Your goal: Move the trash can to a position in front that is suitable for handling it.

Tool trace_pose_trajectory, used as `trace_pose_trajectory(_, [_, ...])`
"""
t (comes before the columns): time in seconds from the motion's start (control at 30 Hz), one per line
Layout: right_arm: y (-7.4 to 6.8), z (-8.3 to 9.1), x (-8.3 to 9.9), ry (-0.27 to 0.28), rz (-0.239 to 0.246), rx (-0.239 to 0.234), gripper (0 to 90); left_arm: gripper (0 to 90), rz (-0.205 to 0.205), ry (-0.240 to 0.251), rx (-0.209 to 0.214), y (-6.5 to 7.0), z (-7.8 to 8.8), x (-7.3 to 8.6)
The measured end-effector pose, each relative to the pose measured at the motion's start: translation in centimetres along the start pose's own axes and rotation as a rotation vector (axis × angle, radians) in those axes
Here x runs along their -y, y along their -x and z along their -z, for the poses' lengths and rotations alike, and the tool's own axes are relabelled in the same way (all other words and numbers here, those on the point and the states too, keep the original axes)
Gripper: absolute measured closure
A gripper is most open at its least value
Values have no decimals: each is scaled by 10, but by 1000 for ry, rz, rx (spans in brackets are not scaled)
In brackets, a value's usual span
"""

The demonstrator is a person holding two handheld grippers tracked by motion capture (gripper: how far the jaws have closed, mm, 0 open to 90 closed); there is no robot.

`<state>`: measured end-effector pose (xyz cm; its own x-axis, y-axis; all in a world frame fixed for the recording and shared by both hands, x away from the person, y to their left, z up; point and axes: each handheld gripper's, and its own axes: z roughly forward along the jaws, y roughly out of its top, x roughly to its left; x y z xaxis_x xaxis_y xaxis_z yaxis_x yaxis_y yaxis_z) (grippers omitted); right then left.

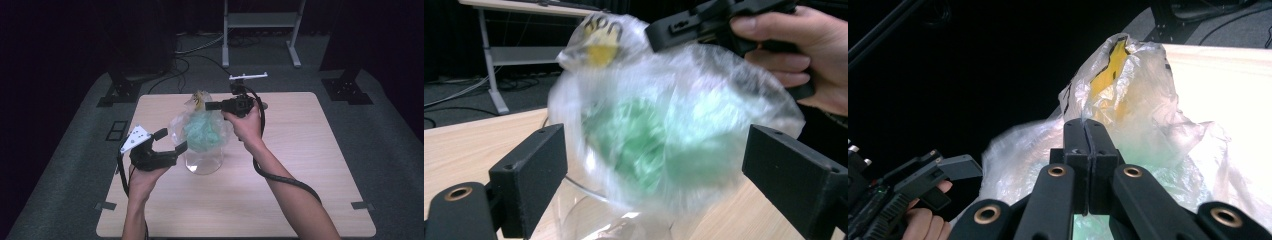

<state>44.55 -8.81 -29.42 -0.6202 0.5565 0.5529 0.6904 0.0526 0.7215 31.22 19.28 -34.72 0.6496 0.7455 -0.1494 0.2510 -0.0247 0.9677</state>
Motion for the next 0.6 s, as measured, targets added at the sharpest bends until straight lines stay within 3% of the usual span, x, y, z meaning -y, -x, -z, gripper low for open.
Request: trace_pose_trajectory(0.6, [-5,29,-15,64,24,-3,900,85,11,-14,-21,-9,8,6])
